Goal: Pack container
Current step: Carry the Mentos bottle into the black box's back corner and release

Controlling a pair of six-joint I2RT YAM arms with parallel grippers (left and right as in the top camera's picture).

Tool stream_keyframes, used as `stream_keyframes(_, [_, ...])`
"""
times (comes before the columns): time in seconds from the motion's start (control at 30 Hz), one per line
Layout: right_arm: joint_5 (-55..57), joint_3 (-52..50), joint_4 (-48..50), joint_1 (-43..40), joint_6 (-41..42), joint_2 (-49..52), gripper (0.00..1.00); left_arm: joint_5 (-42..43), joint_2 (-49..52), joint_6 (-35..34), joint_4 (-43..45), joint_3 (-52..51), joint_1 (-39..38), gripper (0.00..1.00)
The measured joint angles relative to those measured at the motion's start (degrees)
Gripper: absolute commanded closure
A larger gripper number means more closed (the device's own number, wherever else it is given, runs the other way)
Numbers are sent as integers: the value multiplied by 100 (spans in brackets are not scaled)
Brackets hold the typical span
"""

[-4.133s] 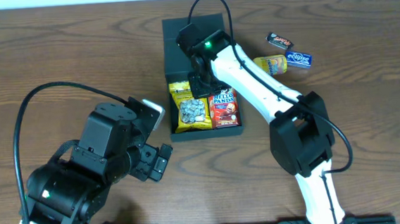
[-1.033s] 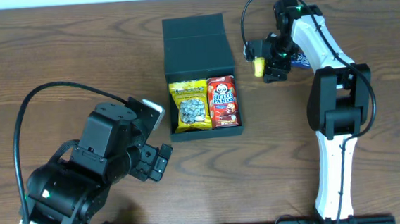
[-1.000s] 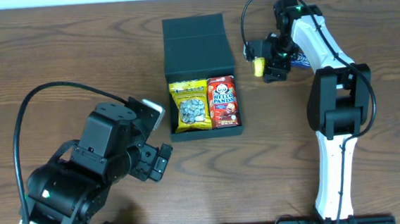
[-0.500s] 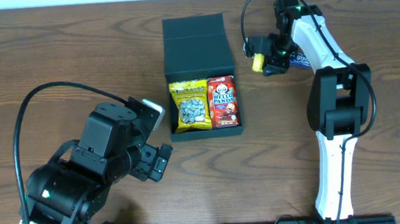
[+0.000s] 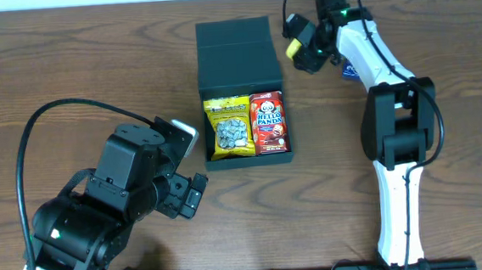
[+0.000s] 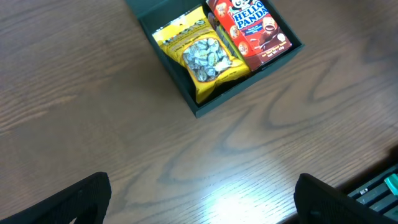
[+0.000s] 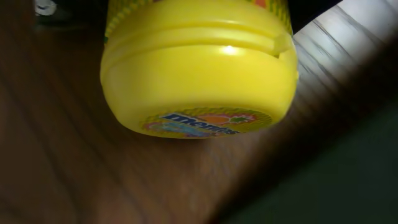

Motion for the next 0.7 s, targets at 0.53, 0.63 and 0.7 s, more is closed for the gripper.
stream_keyframes(0.53, [-466, 476, -944, 1303, 293, -1799, 99, 0, 0, 0, 0, 0, 0, 5])
stream_keyframes(0.63, [-841, 483, -1757, 1613, -675, -1827, 99, 0, 0, 0, 2, 0, 0, 5])
stream_keyframes(0.7, [-1045, 470, -2179, 1716, -1266, -1770, 99, 0, 0, 0, 0, 0, 0, 5])
